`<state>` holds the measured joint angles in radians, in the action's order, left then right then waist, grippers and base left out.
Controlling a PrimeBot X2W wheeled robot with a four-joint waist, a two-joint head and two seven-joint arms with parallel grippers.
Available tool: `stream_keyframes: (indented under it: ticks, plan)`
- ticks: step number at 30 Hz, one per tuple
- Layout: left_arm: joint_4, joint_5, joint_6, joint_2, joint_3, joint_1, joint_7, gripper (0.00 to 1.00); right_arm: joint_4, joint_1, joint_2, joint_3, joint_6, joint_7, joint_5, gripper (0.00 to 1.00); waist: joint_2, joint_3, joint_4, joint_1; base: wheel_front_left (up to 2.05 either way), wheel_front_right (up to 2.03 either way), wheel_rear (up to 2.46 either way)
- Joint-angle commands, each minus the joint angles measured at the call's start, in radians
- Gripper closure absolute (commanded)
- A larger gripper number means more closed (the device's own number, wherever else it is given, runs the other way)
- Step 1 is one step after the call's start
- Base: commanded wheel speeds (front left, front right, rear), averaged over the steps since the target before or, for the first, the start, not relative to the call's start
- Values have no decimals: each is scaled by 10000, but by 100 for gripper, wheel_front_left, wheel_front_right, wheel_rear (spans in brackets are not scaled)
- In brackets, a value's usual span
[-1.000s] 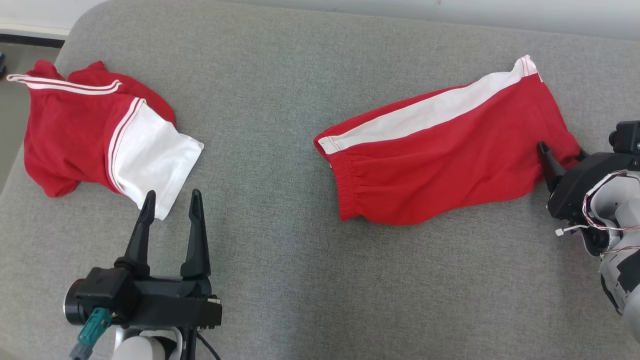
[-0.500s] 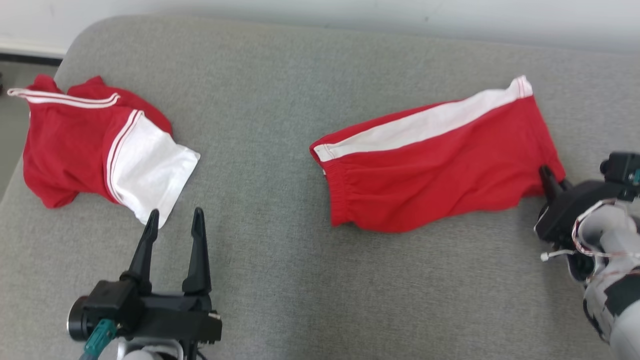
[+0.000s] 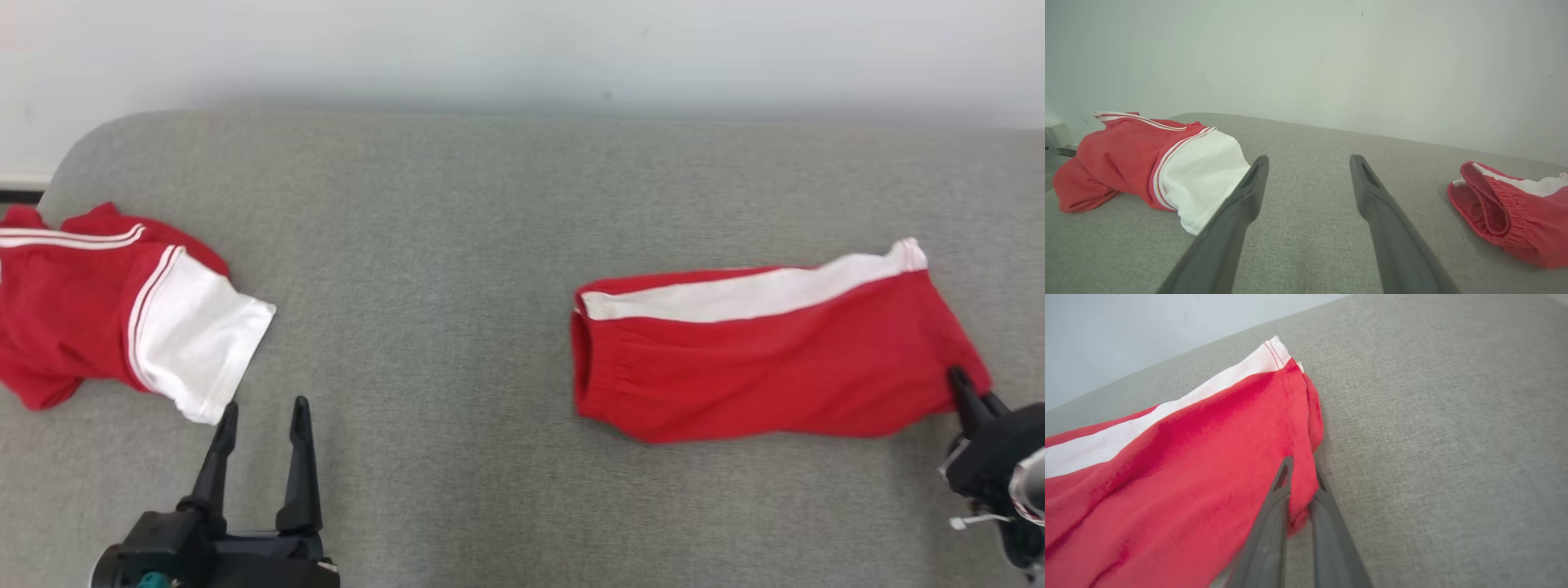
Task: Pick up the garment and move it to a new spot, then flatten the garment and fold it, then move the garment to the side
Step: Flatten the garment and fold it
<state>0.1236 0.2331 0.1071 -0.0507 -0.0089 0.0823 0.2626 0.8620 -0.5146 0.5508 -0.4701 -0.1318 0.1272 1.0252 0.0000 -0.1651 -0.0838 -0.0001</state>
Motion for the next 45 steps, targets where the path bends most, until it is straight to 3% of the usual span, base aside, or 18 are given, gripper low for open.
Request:
stream_keyframes:
  ticks: [1, 6, 12, 27, 45]
  plan:
    - [-45, -61, 50, 4, 89, -121, 32, 0, -83, 189, 206, 66, 24, 80, 92, 100, 0, 208, 236, 1, 0, 0, 0]
    - [-116, -106, 68, 7, 348, -247, 32, 0, -489, 448, 423, 253, 24, 209, 2, 100, 0, 371, 396, 1, 0, 0, 0]
    - [-196, -132, 105, 6, 511, -411, 32, 0, -1381, 482, 171, 289, 24, 544, -488, 100, 0, 538, 492, 1, 0, 0, 0]
    - [-375, -71, -92, 6, 396, -229, 32, 0, -4038, 690, -1355, 197, 24, -177, -2263, 100, 0, 400, 48, 1, 0, 0, 0]
    - [-307, 185, -251, 6, -33, 1, 32, 0, -6210, 2521, -2814, 734, 24, -1608, -4149, 100, 0, 230, -808, 1, 0, 0, 0]
